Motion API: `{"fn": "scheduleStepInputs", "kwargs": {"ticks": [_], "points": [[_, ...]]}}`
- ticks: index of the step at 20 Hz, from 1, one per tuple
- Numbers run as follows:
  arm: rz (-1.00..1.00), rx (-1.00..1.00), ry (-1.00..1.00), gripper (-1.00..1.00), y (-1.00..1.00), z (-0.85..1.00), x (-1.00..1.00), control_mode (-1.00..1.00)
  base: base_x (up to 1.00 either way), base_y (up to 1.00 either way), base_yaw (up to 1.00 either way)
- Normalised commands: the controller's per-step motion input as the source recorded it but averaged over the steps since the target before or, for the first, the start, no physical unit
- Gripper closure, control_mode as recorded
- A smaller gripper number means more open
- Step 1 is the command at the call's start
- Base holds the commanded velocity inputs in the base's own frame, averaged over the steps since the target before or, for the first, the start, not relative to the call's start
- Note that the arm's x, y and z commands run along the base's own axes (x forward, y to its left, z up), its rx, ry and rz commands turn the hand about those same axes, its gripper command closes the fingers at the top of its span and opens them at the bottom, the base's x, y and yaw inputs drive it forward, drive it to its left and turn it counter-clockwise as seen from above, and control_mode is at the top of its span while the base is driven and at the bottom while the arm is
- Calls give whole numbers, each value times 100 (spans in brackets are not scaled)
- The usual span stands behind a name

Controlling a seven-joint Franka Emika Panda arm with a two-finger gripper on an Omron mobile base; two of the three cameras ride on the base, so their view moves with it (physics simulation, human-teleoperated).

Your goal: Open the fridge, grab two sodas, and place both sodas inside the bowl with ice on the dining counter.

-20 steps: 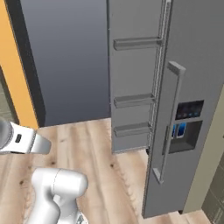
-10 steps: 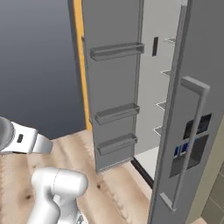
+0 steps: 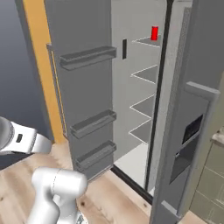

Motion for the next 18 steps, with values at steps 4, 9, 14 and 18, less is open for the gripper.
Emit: {"fn": "scheduleStepInputs", "kwargs": {"ticks": [4, 9, 14, 18], "points": [[0, 0, 0, -100, 0, 0, 0, 100, 64, 0, -42], [0, 0, 0, -100, 0, 0, 0, 100, 66, 2, -39], [0, 0, 0, -100, 0, 0, 0, 100, 80, 17, -29], [0, 0, 0, -100, 0, 0, 0, 100, 79, 17, -27]]}}
